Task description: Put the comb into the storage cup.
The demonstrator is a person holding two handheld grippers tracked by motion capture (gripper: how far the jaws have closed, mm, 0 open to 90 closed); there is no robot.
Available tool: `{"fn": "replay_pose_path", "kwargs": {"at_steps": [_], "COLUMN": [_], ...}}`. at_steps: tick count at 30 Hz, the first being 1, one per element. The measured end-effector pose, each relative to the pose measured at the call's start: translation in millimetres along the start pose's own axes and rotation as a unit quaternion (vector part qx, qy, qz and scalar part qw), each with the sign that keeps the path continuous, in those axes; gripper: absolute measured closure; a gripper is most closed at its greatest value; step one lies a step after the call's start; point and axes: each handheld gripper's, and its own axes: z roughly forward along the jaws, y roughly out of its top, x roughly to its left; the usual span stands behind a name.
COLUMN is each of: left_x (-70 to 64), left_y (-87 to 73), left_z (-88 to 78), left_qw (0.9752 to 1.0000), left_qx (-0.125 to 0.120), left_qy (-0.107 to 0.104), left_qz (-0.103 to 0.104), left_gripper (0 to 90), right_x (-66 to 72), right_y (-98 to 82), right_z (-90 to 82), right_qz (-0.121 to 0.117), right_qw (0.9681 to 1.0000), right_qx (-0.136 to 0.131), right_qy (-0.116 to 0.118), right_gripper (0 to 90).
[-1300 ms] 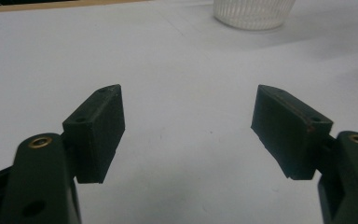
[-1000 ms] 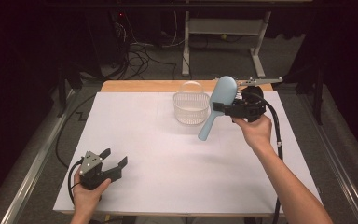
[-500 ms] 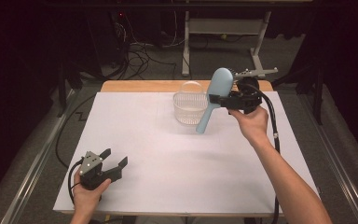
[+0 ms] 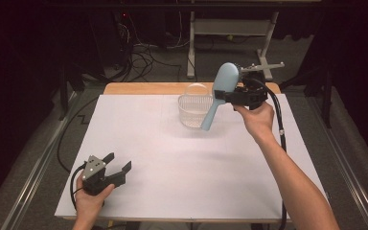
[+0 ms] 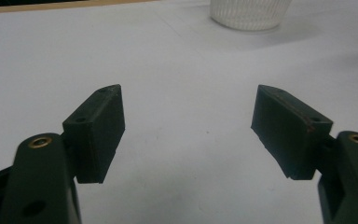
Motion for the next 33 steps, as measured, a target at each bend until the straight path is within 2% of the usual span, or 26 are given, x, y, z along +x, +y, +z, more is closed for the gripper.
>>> {"fn": "replay_pose_path", "kwargs": {"at_steps": [33], "left_x": [-0.3], "left_y": [0.5], "left_z": [0.2], "left_qw": [1.0], "left_qx": [-0.001], "left_qy": [-0.004], "left_qz": [0.0], "left_gripper": [26.4], "right_x": [-12.6], "right_y": [27.5], "right_z": [29.1], "right_qz": [0.023], "right_qw": [0.9989], "right_qx": [-0.006], "right_qy": [-0.04], "right_gripper": [53.9]}}
